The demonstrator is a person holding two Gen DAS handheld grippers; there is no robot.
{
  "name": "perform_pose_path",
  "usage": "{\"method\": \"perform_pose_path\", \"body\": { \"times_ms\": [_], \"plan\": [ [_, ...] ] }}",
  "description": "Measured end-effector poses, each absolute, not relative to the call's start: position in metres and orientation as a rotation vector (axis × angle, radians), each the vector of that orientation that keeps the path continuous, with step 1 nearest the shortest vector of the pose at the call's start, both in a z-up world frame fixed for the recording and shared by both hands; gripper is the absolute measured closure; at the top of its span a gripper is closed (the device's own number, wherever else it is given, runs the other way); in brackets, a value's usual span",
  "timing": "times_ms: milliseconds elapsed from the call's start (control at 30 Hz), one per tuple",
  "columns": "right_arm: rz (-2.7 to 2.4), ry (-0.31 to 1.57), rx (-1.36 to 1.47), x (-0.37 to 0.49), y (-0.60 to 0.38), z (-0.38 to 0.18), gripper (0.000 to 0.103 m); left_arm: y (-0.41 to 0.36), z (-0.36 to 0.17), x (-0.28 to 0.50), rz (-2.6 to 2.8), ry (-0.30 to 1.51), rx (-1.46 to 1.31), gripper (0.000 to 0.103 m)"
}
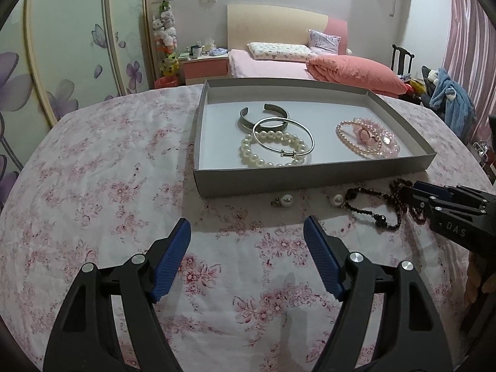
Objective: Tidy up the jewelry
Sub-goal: 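Grasp the dark red bead bracelet with the right tool while the left tool moves to a pearl earring, then close the left tool on the white pearl stud earring while the right tool holds the bead bracelet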
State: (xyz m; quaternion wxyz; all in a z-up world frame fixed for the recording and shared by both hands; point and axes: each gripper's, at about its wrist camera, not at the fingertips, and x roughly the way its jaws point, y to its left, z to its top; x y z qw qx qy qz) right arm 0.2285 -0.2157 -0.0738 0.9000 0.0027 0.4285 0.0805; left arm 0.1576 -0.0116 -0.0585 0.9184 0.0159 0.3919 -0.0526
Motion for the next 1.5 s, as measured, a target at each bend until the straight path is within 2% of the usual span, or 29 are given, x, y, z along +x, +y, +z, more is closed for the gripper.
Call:
{"method": "perform_pose_path", "body": {
  "times_ms": [33,100,433,633,767,1033,1167,1500],
  "plan": [
    [0.161,0.886,0.001,0.228,-0.217,-0.073,0.087,-0.012,-0.059,0.157,-0.109,0.809,0.032,0.028],
    [0.16,0.886,0.005,0.227,-0.219,-0.073,0.089,-0.013,-0.06,0.158,-0.111,0.816,0.028,0.028],
    [0.024,0.881,0.068,0.216,-0.253,-0.075,0.092,-0.023,-0.062,0.163,-0.135,0.836,0.014,0.031],
    [0.005,0.878,0.066,0.215,-0.258,-0.076,0.093,-0.036,-0.067,0.173,-0.119,0.864,-0.006,0.043],
    [0.012,0.878,0.073,0.214,-0.259,-0.076,0.092,-0.043,-0.071,0.182,-0.09,0.882,-0.035,0.055],
    [0.021,0.878,0.088,0.214,-0.261,-0.077,0.092,-0.056,-0.071,0.193,-0.024,0.878,-0.052,0.065],
    [0.025,0.878,0.094,0.213,-0.262,-0.076,0.092,-0.055,-0.071,0.196,0.002,0.88,-0.052,0.083],
    [0.04,0.88,0.088,0.213,-0.259,-0.076,0.092,-0.033,-0.07,0.184,-0.051,0.882,-0.033,0.087]
  ]
}}
